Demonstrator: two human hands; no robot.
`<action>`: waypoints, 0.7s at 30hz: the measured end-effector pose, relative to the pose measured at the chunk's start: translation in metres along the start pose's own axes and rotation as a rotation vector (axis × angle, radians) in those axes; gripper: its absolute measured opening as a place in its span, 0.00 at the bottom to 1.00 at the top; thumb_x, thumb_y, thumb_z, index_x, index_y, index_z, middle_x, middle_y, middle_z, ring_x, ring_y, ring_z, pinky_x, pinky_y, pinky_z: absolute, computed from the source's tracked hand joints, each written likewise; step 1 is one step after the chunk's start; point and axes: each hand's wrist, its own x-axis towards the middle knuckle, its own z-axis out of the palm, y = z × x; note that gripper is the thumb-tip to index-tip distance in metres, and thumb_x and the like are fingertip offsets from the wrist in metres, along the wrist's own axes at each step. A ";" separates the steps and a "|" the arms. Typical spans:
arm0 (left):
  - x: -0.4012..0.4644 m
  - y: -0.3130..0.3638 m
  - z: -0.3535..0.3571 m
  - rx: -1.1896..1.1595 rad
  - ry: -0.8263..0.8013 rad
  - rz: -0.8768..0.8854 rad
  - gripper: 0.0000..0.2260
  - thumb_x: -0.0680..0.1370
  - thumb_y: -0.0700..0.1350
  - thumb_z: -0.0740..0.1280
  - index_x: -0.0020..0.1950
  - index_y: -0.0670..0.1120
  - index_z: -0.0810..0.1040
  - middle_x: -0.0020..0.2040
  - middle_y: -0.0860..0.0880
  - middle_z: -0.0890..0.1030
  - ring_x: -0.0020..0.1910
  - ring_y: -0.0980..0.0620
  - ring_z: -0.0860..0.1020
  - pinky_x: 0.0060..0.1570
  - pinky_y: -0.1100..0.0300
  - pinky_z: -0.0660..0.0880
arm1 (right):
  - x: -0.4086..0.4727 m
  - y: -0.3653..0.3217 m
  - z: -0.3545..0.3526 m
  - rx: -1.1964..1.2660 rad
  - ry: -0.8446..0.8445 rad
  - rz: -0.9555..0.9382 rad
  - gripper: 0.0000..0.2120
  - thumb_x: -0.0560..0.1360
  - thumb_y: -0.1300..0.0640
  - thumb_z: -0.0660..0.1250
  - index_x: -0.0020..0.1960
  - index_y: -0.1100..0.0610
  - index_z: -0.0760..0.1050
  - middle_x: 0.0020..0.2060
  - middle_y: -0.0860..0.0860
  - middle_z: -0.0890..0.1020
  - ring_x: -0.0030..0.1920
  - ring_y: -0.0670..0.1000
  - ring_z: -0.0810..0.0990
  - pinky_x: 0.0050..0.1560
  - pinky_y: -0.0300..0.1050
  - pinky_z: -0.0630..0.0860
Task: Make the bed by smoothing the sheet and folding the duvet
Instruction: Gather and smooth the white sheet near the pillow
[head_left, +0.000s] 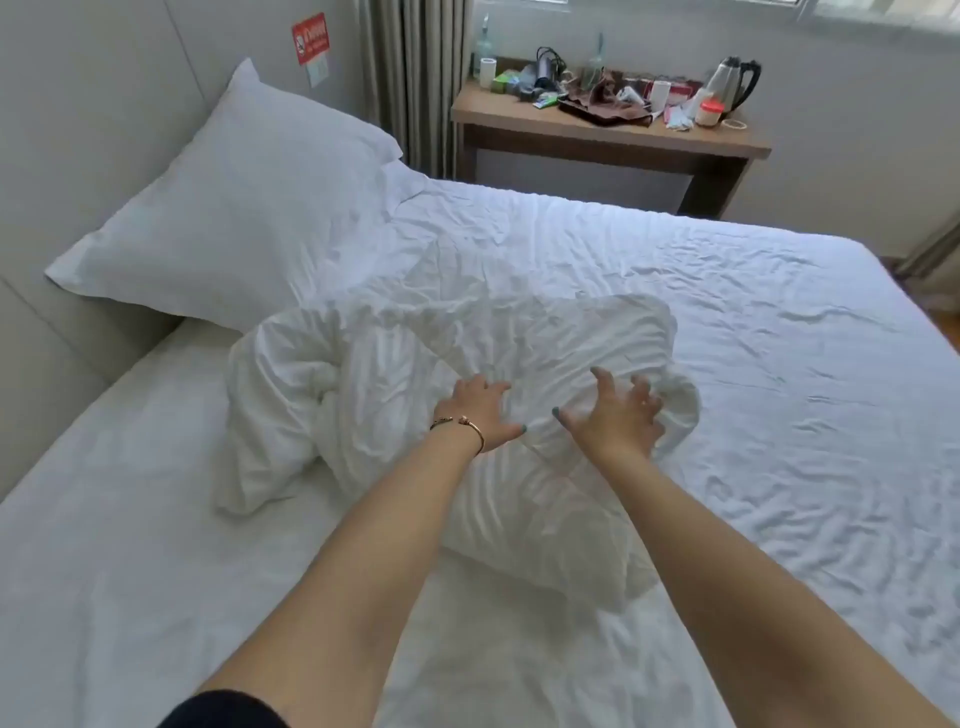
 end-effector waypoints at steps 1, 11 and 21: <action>0.011 0.000 0.000 -0.015 0.032 0.005 0.34 0.73 0.65 0.65 0.75 0.58 0.58 0.72 0.49 0.63 0.71 0.46 0.61 0.63 0.45 0.68 | 0.010 0.000 0.001 0.019 -0.026 0.066 0.44 0.66 0.30 0.68 0.74 0.36 0.49 0.74 0.58 0.48 0.72 0.65 0.53 0.68 0.65 0.61; 0.043 -0.007 0.059 0.069 -0.039 0.000 0.55 0.59 0.74 0.68 0.72 0.67 0.33 0.77 0.54 0.50 0.75 0.43 0.53 0.65 0.35 0.60 | 0.021 0.052 0.042 0.296 -0.093 0.058 0.55 0.61 0.40 0.78 0.75 0.37 0.44 0.69 0.61 0.61 0.65 0.62 0.70 0.59 0.53 0.72; 0.018 0.010 -0.015 0.049 0.287 0.240 0.55 0.52 0.81 0.59 0.74 0.67 0.40 0.68 0.53 0.65 0.67 0.48 0.65 0.67 0.45 0.62 | -0.080 0.089 0.038 0.589 -0.078 -0.143 0.42 0.58 0.37 0.72 0.66 0.26 0.53 0.65 0.41 0.71 0.60 0.46 0.74 0.51 0.41 0.73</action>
